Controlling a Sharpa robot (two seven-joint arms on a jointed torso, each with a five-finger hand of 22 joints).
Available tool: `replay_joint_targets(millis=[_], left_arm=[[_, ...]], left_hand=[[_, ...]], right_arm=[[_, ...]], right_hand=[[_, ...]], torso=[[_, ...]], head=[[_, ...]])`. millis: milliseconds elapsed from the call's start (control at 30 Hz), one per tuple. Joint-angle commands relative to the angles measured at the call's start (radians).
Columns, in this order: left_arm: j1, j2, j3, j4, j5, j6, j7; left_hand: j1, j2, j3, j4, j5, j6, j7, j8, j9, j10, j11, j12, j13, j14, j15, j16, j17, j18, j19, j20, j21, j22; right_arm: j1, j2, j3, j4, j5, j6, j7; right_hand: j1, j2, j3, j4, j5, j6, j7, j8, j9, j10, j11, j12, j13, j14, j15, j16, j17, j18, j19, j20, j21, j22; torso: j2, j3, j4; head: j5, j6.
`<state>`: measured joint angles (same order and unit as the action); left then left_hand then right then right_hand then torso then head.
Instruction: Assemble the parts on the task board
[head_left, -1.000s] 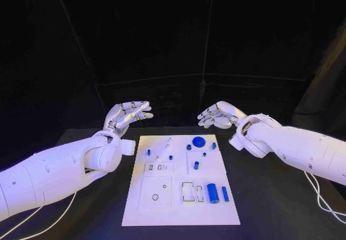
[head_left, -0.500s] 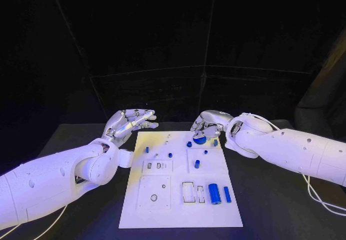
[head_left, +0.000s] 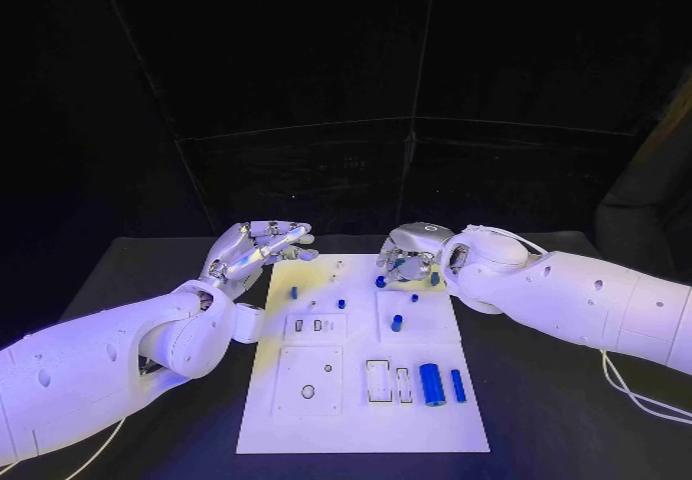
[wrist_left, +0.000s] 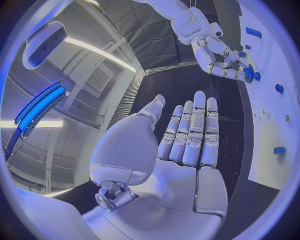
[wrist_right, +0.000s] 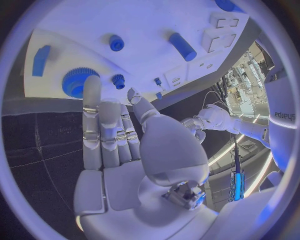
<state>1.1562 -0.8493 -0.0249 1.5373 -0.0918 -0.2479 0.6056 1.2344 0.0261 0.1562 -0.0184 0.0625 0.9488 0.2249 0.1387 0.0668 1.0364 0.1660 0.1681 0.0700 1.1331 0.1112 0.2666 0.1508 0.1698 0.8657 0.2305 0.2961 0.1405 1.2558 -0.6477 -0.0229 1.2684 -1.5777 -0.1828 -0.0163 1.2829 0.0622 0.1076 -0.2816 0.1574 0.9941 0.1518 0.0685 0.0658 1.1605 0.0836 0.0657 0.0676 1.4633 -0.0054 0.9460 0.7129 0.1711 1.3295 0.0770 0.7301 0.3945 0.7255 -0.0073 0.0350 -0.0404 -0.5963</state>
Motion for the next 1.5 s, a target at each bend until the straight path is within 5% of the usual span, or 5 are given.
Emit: replay_joint_targets(millis=[33, 567, 1000, 1200, 1500], left_arm=[[0.002, -0.003, 0.000, 0.007, -0.011, 0.006, 0.000], [0.003, -0.014, 0.001, 0.022, -0.011, 0.005, -0.018], [0.004, -0.015, 0.001, 0.019, -0.011, 0.003, -0.025], [0.004, -0.015, 0.001, 0.018, -0.011, 0.004, -0.027], [0.004, -0.017, 0.001, 0.017, -0.011, 0.005, -0.030]], left_hand=[[-0.008, -0.005, 0.000, -0.005, 0.003, 0.003, 0.001, -0.005, -0.001, 0.006, -0.001, -0.004, -0.001, 0.008, 0.001, 0.004, 0.002, 0.016, 0.009, 0.000, 0.004, -0.001], [-0.016, -0.006, -0.004, -0.006, 0.003, -0.002, 0.004, -0.011, -0.002, 0.001, 0.001, -0.010, -0.002, 0.009, 0.002, 0.003, 0.004, 0.015, 0.012, 0.000, 0.003, -0.003], [-0.017, -0.007, -0.005, -0.007, 0.003, -0.004, 0.005, -0.013, -0.002, -0.001, 0.002, -0.013, -0.003, 0.009, 0.002, 0.002, 0.005, 0.015, 0.012, 0.000, 0.003, -0.004], [-0.016, -0.007, -0.005, -0.008, 0.004, -0.004, 0.005, -0.013, -0.002, -0.001, 0.002, -0.013, -0.003, 0.009, 0.002, 0.002, 0.005, 0.015, 0.013, 0.000, 0.003, -0.004], [-0.016, -0.006, -0.005, -0.008, 0.004, -0.005, 0.005, -0.014, -0.002, -0.002, 0.003, -0.014, -0.003, 0.009, 0.002, 0.002, 0.006, 0.015, 0.013, 0.000, 0.002, -0.004]], right_arm=[[0.003, 0.010, 0.001, -0.008, -0.057, 0.043, -0.024], [0.003, 0.048, 0.001, -0.044, -0.082, 0.094, -0.036], [0.002, 0.064, 0.001, -0.063, -0.085, 0.112, -0.035], [0.002, 0.058, 0.001, -0.053, -0.091, 0.037, -0.032], [0.002, 0.040, 0.001, -0.015, -0.079, -0.097, -0.021]], right_hand=[[-0.013, -0.001, 0.007, 0.000, -0.007, -0.010, -0.001, -0.004, 0.000, -0.010, 0.001, 0.000, 0.001, 0.039, -0.003, 0.035, 0.034, -0.002, 0.001, 0.008, 0.035, 0.037], [-0.014, 0.007, 0.033, 0.002, -0.009, -0.004, -0.009, -0.001, 0.002, -0.010, -0.004, 0.002, 0.001, 0.036, -0.005, 0.170, 0.166, -0.016, 0.009, 0.012, 0.185, 0.198], [-0.013, 0.035, 0.074, 0.005, -0.015, 0.031, -0.009, 0.009, 0.005, 0.020, -0.007, 0.006, 0.002, 0.029, -0.008, 0.209, 0.194, -0.021, 0.006, 0.011, 0.239, 0.251], [0.025, 0.062, 0.133, -0.007, -0.041, 0.083, -0.010, 0.026, 0.012, 0.067, -0.015, 0.019, 0.007, 0.028, -0.015, 0.232, 0.211, -0.030, 0.021, 0.006, 0.302, 0.328], [0.037, 0.042, 0.188, -0.003, -0.044, 0.106, -0.009, 0.025, 0.013, 0.090, -0.017, 0.015, 0.010, 0.025, -0.016, 0.251, 0.217, -0.036, 0.024, 0.003, 0.347, 0.378]], torso=[[0.008, -0.0005, 0.0018], [0.025, 0.0002, 0.0058], [0.026, 0.0004, 0.0050], [0.026, 0.0002, 0.0051], [0.027, -0.0002, 0.0044]], head=[[-0.001, 0.000], [-0.001, 0.000], [0.003, -0.009], [0.005, -0.011], [0.011, -0.001]])
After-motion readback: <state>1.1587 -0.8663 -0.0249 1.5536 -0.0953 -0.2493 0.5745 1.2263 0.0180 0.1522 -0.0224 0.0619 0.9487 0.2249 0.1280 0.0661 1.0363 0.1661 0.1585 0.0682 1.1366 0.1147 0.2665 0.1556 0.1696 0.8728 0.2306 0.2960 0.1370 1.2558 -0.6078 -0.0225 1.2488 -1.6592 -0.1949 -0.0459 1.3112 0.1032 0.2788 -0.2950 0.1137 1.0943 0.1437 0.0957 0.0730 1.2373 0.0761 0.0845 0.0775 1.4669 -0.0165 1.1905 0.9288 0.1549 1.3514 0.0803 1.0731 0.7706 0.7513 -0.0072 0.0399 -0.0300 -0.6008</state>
